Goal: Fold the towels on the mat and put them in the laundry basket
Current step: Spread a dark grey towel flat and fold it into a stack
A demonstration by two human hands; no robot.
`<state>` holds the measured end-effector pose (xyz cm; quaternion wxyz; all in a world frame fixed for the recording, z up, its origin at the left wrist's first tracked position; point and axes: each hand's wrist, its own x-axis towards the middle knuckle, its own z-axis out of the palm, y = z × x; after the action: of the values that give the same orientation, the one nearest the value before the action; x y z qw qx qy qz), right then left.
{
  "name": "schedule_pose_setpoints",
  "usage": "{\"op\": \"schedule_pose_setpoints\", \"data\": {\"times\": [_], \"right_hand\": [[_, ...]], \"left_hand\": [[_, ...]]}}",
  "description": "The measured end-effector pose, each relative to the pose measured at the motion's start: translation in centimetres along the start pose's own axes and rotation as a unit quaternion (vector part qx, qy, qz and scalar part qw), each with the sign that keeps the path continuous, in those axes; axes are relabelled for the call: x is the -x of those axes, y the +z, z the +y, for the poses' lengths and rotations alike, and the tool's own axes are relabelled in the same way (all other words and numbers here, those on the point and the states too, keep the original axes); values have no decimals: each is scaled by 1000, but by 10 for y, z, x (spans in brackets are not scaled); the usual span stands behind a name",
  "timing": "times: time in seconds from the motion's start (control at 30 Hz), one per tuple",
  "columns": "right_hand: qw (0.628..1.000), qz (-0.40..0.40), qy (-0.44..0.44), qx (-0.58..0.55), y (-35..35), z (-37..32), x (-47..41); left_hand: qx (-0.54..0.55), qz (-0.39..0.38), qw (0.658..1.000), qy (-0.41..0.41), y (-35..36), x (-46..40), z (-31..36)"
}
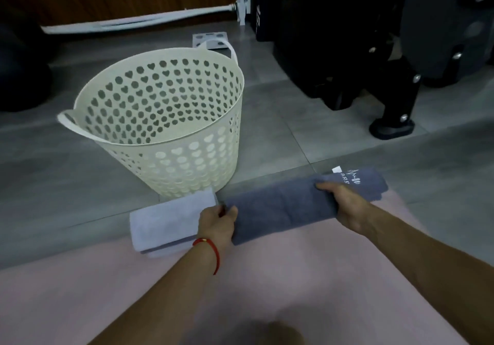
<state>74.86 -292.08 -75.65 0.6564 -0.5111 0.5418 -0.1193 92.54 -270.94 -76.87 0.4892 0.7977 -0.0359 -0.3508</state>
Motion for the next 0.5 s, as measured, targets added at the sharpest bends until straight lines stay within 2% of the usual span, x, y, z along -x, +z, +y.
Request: {"op": "schedule_pose_setpoints", "data": {"times": [0.17,0.27,0.33,0.37,0.43,0.5], "right_hand": [[987,73,-41,134,23,2,-91],[941,120,-116,293,39,20,-129],[908,146,-138,366,50,36,-142],[892,161,-143,398,54,41,-143],[863,176,-164,444,61,43,-141],[821,179,-231,491,66,42,-133]], "left_hand": [[-137,133,980,49,59,-65,7],[-202,163,965,29,84,-98,-4],[-244,187,950,54,97,-112,-18],[-248,197,945,77,104,-114,-23],[-254,187,946,72,112,-115,-34],[-237,198,949,65,111,-112,-36]]}}
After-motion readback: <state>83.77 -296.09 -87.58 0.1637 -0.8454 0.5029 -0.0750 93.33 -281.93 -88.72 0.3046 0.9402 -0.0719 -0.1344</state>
